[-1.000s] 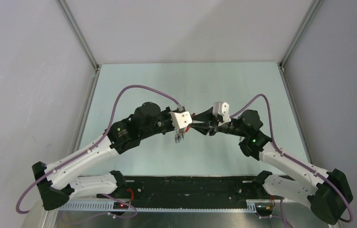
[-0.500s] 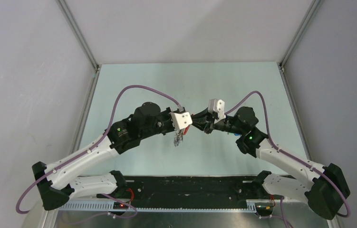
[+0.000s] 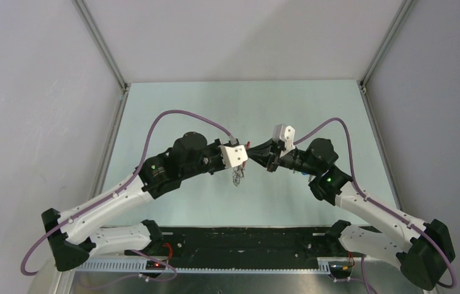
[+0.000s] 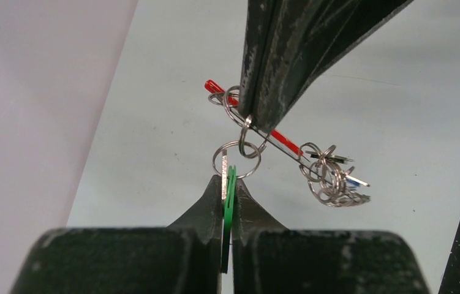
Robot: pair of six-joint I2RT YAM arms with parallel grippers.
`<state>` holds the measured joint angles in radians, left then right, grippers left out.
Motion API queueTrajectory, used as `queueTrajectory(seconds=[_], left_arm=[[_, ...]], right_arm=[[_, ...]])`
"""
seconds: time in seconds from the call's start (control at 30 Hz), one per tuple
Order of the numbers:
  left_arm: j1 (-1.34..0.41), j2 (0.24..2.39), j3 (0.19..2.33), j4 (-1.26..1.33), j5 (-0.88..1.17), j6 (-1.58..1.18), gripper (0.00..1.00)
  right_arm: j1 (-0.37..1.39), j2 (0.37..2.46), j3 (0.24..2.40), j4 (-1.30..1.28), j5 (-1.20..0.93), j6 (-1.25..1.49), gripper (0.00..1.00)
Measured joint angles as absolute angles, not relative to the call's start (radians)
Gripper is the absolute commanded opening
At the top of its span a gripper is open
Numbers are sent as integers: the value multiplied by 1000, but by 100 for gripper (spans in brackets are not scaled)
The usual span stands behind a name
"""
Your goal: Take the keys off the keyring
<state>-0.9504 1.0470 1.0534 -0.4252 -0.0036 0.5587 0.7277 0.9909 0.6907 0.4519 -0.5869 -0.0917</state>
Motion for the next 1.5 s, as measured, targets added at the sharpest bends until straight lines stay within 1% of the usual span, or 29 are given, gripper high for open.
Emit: queueTrajectory(seconds=[0.27,0.73,1.0,1.17,1.4,1.43,1.47,1.5], left_arm=[[-950,1047,1053,-409,8,558,0],[-950,1047,1053,-374,39,558,0],[-950,1047,1053,-372,49,558,0],[-947,1047,1053,-371,60,558,0],[-946,1052,1053,-370,101,558,0],[-946,1052,1053,-371,102,558,0],[-946,1052,1053,-371,101,558,0],[-946,1052,1053,-372,101,558,0]], right_arm=[[690,987,691,503,-603,28,0],[683,1001,685,699,-568,184,0],[684,1027,683,738,-561,211,0],[693,1026,660,751,-517,211,0],[710,1077,651,887,-542,228,0],[710,1087,649,902,-544,235,2],[710,1093,648,909,-545,237,6],[710,1094,644,913,-543,242,14]])
